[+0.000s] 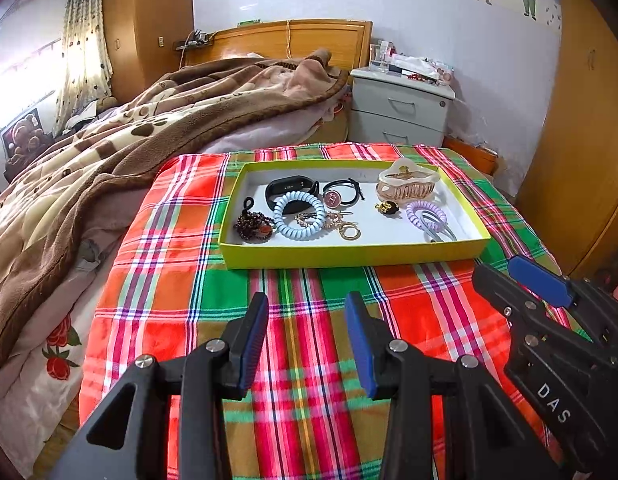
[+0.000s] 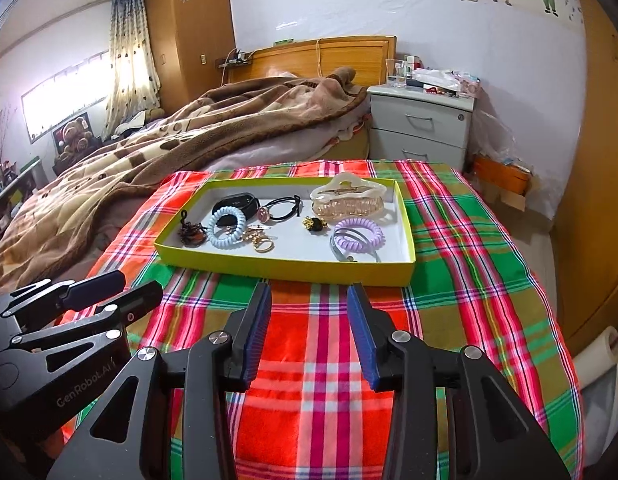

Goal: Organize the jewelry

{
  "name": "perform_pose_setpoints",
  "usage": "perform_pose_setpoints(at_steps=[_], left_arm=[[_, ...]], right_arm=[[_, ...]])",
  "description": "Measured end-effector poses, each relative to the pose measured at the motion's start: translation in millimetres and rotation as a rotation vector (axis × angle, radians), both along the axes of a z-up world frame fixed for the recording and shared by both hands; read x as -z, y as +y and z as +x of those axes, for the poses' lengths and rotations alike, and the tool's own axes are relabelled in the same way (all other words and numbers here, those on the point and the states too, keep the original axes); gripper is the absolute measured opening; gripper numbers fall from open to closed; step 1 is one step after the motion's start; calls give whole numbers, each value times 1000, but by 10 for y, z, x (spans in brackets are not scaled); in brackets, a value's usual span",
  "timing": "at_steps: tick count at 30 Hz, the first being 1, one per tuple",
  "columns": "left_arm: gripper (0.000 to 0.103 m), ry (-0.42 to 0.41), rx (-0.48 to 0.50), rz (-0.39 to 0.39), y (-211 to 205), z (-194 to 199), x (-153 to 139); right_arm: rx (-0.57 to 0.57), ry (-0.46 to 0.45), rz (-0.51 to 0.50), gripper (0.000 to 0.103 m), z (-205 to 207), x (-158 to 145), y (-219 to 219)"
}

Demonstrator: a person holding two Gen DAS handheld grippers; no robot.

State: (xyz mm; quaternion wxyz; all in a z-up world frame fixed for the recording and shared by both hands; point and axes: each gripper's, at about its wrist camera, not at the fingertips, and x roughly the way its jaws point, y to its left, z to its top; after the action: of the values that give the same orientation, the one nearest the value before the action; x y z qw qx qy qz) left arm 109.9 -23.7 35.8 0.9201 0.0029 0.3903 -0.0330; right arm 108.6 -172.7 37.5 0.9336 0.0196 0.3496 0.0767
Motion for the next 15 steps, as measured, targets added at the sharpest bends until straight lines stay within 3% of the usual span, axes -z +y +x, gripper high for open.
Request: perform_pose_setpoints(at_steps=[15], left_arm=[[41, 20, -11, -13, 57, -93, 60]], right_arm=[[-8, -6, 1, 40, -65, 0, 69]])
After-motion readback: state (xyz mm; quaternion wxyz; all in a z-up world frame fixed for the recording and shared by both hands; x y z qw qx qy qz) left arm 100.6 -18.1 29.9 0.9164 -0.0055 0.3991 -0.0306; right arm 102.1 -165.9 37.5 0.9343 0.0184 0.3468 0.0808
